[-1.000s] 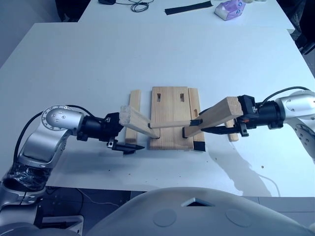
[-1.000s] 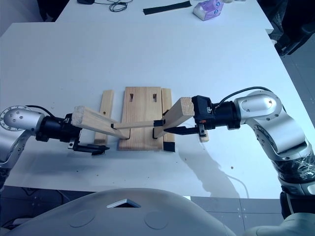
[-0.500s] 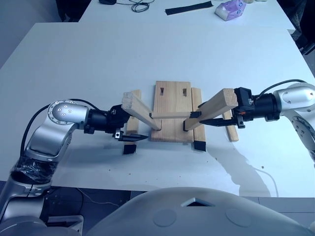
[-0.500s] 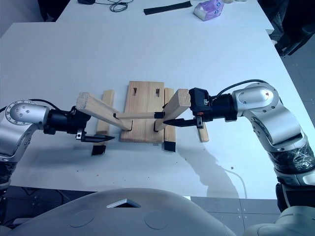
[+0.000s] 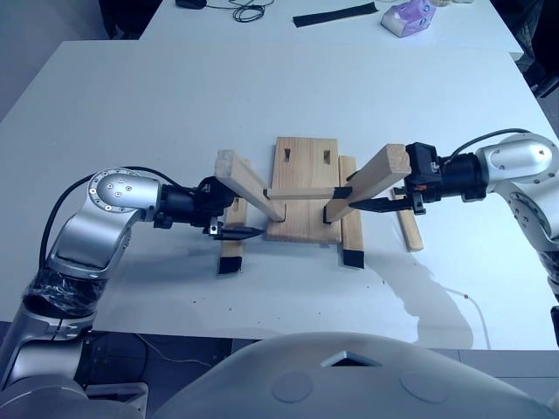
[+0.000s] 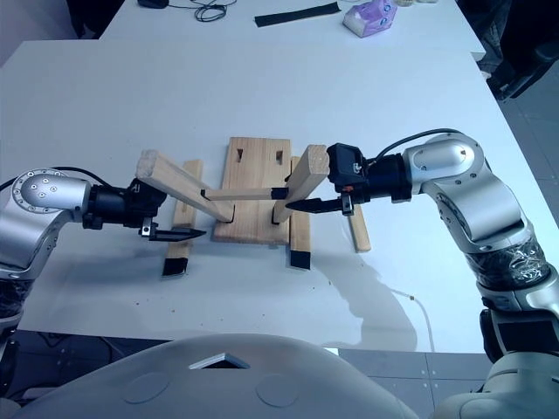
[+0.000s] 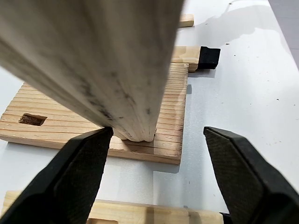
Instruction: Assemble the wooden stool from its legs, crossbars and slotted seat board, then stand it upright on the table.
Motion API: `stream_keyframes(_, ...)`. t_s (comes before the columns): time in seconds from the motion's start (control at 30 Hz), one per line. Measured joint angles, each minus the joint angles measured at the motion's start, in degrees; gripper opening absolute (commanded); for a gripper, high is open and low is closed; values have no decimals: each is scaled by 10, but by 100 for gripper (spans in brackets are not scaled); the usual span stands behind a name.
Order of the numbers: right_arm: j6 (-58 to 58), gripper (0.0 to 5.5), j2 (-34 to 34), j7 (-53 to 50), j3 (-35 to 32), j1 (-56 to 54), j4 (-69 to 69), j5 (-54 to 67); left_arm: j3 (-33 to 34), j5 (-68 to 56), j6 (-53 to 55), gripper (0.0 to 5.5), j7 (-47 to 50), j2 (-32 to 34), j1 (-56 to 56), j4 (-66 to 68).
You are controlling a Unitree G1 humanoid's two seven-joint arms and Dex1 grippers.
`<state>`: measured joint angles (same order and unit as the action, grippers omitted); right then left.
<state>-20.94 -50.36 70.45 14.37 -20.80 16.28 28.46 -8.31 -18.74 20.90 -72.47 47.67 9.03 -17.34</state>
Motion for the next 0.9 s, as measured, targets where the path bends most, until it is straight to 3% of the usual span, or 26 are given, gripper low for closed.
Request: stream_keyframes(0.9,8,202,36,2,21,-45,-87,-8,-4,34,24,360,13,-37,39,35)
